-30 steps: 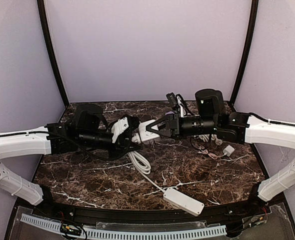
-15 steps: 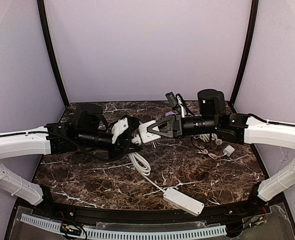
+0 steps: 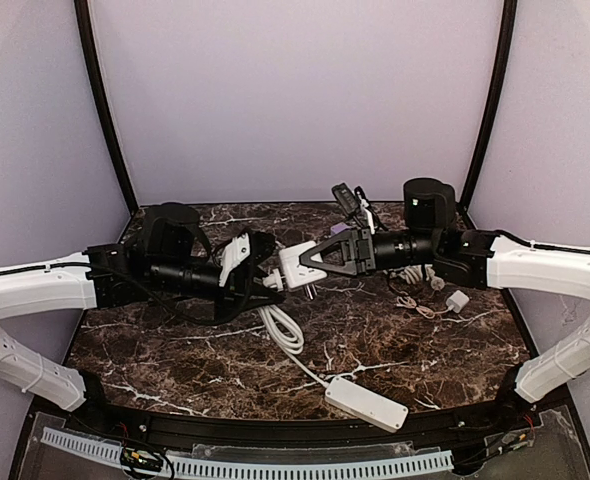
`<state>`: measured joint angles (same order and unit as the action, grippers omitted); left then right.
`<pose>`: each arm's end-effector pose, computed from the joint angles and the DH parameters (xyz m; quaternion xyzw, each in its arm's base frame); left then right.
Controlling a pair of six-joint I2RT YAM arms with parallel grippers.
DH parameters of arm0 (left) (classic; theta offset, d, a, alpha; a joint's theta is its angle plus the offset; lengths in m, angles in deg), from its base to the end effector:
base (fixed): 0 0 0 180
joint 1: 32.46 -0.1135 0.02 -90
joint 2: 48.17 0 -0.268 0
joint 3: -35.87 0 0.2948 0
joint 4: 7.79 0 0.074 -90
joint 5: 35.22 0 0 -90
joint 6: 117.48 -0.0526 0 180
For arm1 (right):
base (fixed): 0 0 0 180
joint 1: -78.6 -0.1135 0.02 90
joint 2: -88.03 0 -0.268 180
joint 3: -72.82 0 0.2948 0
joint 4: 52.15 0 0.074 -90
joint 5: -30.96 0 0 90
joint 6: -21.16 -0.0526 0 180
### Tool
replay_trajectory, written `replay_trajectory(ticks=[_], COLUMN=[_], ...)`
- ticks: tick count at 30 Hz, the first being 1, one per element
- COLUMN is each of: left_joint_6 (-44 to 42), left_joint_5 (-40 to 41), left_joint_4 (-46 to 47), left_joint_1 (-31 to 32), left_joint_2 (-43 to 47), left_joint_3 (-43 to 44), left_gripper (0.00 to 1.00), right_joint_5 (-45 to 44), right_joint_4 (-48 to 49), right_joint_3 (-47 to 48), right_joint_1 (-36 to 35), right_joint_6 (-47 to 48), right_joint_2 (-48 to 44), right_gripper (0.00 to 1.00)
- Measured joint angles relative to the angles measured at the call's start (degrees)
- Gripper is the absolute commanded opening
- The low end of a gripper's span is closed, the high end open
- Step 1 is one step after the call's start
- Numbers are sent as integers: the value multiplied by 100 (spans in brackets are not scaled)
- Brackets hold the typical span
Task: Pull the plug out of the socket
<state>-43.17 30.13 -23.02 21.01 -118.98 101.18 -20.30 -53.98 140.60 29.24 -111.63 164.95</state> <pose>0.1843 -0.2857 0.2952 0.5561 0.5930 -0.3459 0.4685 0.2117 0.2971 0.3058 -0.2524 0.7145 0.6098 0.2321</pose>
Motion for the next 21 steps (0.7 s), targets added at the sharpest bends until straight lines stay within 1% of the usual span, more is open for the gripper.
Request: replay_trajectory(ticks=[5, 9, 17, 21], left_joint_6=[-20, -26, -15, 4], left_joint_5=[-20, 11, 199, 291], left_joint_4=[15, -44, -111, -199], left_joint_1=[0, -2, -63, -122], left_joint_2=[0, -4, -79, -114], left_joint_3=[7, 7, 7, 7], left_gripper=[1, 1, 1, 1], right_joint_5=[24, -114, -962, -1248], right_joint_4=[13, -175, -1226, -1552], right_joint_3=[-7, 39, 516, 761], right_joint_1=[13, 13, -118, -177], right_joint_6=[7, 127, 474, 507], right_joint_2=[0, 0, 37, 190], right_gripper=[0, 0, 0, 0])
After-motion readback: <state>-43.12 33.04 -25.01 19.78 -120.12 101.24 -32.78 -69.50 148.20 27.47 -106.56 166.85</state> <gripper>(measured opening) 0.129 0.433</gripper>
